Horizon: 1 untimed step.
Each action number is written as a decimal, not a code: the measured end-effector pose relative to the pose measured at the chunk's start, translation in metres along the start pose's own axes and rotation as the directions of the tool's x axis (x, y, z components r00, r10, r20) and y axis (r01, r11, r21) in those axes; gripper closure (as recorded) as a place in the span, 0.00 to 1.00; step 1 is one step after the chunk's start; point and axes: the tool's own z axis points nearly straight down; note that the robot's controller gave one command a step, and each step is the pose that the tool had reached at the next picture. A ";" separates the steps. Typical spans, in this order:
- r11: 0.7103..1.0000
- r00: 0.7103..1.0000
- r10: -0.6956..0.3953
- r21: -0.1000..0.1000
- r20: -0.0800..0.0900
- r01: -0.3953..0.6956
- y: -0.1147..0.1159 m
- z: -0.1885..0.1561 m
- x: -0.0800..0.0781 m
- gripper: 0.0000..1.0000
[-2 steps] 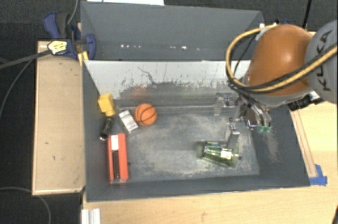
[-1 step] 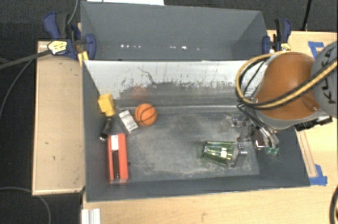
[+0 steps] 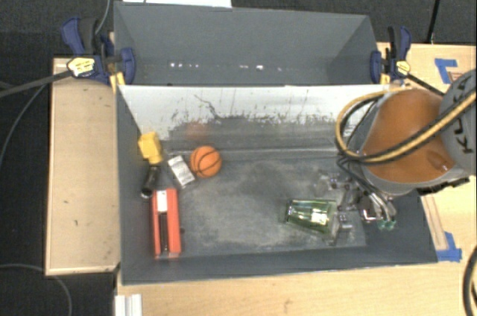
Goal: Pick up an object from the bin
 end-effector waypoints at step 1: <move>0.998 0.998 0.067 -0.002 0.004 -0.067 0.017 -0.005 -0.001 0.00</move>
Offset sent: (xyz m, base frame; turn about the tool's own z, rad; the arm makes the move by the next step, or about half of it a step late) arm -0.0032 0.0127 -0.0608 0.0711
